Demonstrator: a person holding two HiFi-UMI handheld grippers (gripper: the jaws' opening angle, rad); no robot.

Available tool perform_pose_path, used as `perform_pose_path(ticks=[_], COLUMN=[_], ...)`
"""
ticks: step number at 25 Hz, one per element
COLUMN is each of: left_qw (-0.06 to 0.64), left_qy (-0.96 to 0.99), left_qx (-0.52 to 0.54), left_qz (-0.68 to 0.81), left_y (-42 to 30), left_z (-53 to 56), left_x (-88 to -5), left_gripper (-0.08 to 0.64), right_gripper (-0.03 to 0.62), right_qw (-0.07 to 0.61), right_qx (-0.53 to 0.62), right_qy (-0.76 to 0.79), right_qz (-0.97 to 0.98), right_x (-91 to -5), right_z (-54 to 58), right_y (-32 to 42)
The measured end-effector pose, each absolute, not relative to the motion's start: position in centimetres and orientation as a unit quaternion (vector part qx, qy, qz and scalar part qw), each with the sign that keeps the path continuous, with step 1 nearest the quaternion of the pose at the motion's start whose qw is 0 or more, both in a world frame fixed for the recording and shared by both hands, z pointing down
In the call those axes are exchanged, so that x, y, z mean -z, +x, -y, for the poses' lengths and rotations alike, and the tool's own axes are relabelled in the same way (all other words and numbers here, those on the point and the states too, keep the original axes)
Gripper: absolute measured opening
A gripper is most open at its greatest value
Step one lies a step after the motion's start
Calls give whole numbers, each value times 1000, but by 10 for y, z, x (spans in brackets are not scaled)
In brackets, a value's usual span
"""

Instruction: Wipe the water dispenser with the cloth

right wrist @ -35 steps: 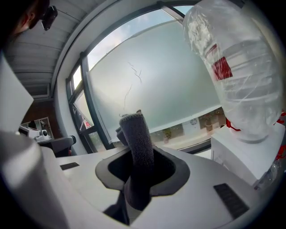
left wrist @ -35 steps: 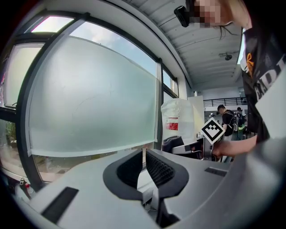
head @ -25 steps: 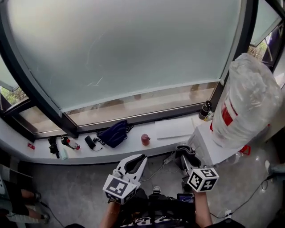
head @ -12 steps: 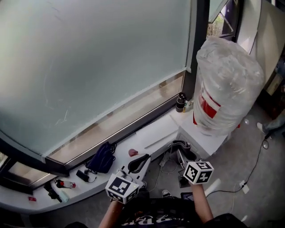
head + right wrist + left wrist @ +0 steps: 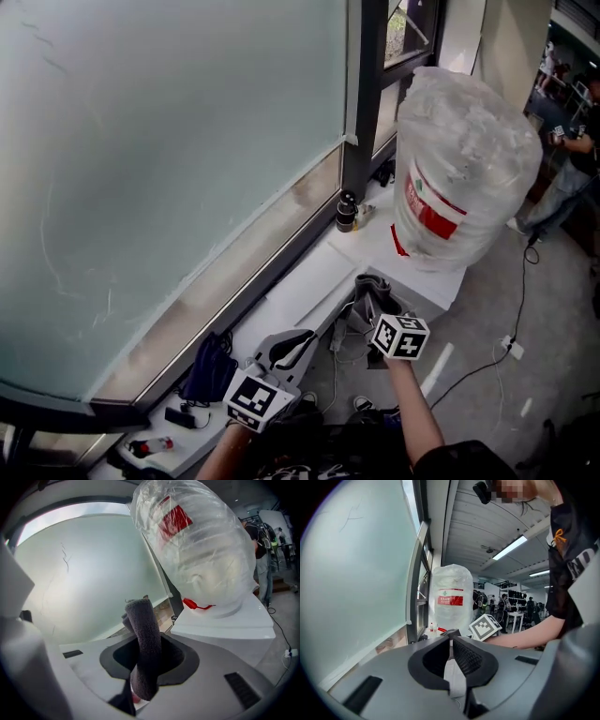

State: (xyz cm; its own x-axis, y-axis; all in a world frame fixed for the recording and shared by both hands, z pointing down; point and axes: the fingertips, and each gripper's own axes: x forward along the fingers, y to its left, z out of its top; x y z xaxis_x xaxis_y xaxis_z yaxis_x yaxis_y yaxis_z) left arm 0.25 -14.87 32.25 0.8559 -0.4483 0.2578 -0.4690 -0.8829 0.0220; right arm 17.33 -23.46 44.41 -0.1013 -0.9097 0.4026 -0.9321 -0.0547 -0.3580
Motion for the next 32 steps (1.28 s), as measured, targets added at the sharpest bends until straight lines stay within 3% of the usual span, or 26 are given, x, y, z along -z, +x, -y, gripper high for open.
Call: perform_pose_path(ticks=[14, 32], left_qw=[58, 64], left_qy=[973, 974], left_qx=[-148, -153], left_qz=[169, 158], left_y=[-14, 59], left_z=[186, 142], left_x=[-374, -392], left_gripper=[23, 23], right_gripper=[106, 106], right_qw=[68, 101], right_qx=[-296, -317], right_qy=[750, 771], right_qz=[588, 542], right_x=[-531, -567], right_z=[283, 172], right_y=[222, 332])
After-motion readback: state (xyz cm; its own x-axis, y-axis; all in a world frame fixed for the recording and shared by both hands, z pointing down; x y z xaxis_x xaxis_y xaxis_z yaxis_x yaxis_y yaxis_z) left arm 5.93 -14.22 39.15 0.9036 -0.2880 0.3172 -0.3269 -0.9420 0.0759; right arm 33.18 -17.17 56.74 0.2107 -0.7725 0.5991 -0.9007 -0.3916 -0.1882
